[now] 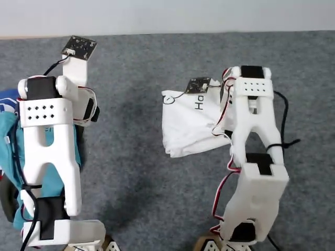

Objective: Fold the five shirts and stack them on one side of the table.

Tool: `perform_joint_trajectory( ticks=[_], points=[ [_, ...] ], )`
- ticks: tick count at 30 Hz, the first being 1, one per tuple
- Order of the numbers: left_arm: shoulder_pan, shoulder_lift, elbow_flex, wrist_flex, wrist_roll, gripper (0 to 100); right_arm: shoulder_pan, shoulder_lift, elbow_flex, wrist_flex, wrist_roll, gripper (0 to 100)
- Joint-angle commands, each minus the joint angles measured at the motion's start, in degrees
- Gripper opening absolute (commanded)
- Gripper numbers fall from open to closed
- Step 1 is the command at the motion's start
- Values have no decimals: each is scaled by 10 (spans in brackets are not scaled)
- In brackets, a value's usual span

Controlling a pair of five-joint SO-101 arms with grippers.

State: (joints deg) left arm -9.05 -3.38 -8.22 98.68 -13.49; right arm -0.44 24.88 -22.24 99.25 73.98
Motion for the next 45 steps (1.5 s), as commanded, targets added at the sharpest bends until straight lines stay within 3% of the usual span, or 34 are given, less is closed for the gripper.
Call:
perform_joint_trajectory(
  ticks=[1,7,11,18,23,36,45],
  points=[
    [-4,-23,-1,-4,-8,126,0,-90,-35,33,5,177],
    [-4,-23,-1,-6,-6,126,-33,-160,-33,34,-122,165],
    [-5,-24,-1,-6,-5,126,-98,-156,-32,31,-285,2],
    [-60,-28,-4,-7,-4,126,-208,-87,-32,31,-542,9],
    [-101,-28,-4,-7,-8,126,-220,-17,-32,22,-571,9],
    [-135,-27,-3,-5,-36,126,-127,95,-35,-2,-574,9],
    [-135,-26,-3,-7,-40,126,-224,-26,-56,-6,-575,9]
  ],
)
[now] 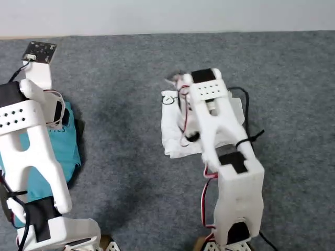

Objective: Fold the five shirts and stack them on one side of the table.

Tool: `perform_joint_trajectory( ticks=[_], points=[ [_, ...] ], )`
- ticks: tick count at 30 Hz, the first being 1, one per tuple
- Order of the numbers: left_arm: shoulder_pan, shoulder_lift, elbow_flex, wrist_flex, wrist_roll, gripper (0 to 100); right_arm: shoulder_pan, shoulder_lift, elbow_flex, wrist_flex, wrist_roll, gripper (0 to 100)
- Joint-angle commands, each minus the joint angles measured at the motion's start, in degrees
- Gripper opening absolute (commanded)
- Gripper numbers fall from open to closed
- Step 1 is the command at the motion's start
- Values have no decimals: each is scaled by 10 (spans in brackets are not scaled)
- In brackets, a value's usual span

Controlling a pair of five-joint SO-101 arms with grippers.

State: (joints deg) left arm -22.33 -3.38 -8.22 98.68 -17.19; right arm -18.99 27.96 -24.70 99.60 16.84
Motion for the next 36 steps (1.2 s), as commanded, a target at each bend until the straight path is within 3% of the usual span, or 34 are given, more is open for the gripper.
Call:
perform_joint_trajectory(
  ticks=[1,4,11,17,20,26,32,36],
  points=[
    [-3,-26,-3,-7,-4,126,-50,-61,-33,-18,-2,9],
    [-3,-24,-3,-7,-4,126,-77,-58,-33,-44,7,22],
    [-4,-25,-3,-7,-4,126,-115,-7,-33,-58,43,169],
    [-4,-24,-3,-7,-4,126,-128,28,-33,-85,44,169],
    [-4,-24,-3,-7,-4,126,-127,39,-33,-104,79,168],
    [-4,-24,-3,-7,-3,126,-125,62,-33,-121,132,33],
    [-4,-24,-2,-7,-3,126,-116,69,-33,-116,135,24],
    [-4,-24,-2,-7,-3,126,-116,66,-33,-82,178,10]
  ],
)
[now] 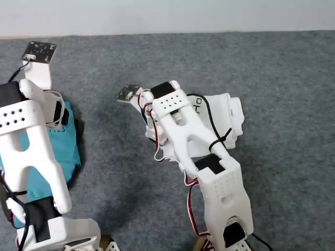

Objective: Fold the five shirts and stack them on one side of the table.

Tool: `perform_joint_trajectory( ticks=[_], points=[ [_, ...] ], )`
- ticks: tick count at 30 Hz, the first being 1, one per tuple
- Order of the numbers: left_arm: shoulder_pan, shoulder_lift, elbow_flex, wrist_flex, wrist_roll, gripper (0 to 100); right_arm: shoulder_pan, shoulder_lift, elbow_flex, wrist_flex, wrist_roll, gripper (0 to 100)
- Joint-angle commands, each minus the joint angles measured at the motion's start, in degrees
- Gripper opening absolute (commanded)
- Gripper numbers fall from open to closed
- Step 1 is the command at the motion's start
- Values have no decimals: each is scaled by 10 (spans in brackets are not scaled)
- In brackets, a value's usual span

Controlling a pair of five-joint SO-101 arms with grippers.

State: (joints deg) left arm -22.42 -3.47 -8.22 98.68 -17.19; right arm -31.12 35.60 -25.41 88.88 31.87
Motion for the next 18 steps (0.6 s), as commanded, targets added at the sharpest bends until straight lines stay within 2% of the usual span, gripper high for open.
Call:
perform_joint_trajectory(
  ticks=[1,8,16,18],
  points=[
    [-3,-23,-2,-7,-3,126,6,-10,-25,37,36,10],
    [-2,-22,-2,-8,-4,126,24,-15,-25,129,76,10],
    [-2,-22,-1,-20,-4,126,36,-29,-23,137,96,17],
    [-1,-22,-1,-24,-4,126,36,-17,-23,137,96,50]
  ],
)
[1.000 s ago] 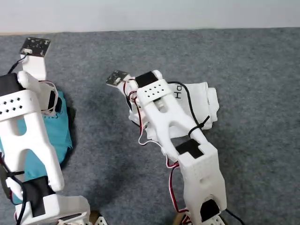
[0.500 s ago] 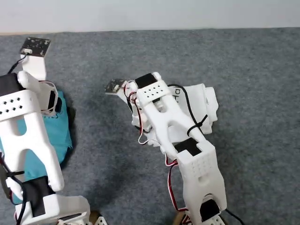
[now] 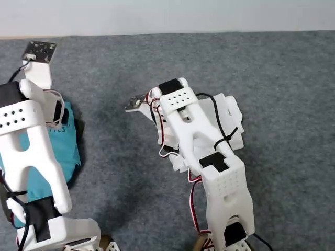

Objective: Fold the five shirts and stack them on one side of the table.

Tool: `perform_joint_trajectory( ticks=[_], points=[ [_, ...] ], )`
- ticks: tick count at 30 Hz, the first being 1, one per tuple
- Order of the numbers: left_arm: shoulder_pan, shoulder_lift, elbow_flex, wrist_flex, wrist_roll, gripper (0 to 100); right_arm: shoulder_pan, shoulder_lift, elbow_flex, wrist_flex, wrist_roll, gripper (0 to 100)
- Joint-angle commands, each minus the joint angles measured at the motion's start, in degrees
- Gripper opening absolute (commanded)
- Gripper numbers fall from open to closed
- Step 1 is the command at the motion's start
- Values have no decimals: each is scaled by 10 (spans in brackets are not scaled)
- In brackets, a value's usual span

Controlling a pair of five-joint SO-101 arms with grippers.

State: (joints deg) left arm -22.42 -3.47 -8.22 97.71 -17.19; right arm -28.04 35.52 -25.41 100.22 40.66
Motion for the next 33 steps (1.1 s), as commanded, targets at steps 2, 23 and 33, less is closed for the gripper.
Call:
perform_joint_trajectory(
  ticks=[2,23,33],
  points=[
    [-1,-22,-1,-14,-4,126,7,-10,-22,23,7,108],
    [-2,-30,-4,-11,28,47,167,-43,-97,-160,-149,14],
    [-2,-154,0,19,104,6,181,-54,-98,-167,-238,9]
  ],
)
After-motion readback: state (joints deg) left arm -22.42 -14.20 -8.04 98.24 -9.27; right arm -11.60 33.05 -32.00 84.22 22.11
